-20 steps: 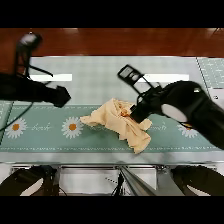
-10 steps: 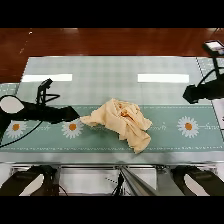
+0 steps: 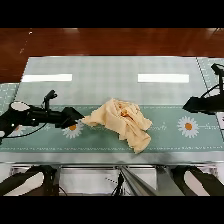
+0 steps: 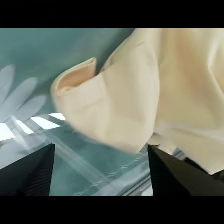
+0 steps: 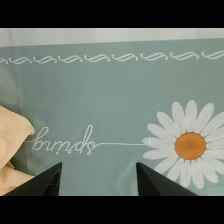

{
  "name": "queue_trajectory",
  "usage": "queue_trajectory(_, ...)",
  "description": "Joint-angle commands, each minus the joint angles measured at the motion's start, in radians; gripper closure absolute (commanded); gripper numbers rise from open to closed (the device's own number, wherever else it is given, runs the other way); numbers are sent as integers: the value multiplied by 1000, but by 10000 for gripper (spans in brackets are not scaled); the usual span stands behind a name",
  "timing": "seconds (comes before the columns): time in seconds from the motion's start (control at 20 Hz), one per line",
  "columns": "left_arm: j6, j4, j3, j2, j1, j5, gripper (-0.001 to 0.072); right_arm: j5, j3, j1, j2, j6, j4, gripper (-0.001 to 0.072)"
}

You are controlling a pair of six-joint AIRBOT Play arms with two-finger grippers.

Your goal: Fold the shirts.

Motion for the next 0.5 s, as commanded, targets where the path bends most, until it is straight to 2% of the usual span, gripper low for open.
queue_trajectory(0.0,95,-168,-4,-123,-53,51,62,-1,-43,-14,1,-7,24,153)
queue_trajectory(0.1,100,-202,13,-183,-89,69,65,0,-43,-14,1,-7,27,153)
queue_trajectory(0.15,100,-205,28,-215,-108,69,109,-1,-43,-14,1,-7,27,153)
queue_trajectory(0.2,100,-204,42,-242,-126,68,255,-1,-43,-14,1,-6,27,153)
queue_trajectory(0.25,100,-204,56,-267,-143,63,476,3,-43,-14,1,-6,27,153)
queue_trajectory(0.3,100,-204,68,-283,-153,56,636,14,-43,-14,1,-9,27,153)
queue_trajectory(0.35,116,-204,76,-289,-154,44,685,26,-50,-14,1,-9,28,154)
queue_trajectory(0.45,129,-204,82,-285,-145,16,685,54,-112,-14,1,-16,90,161)
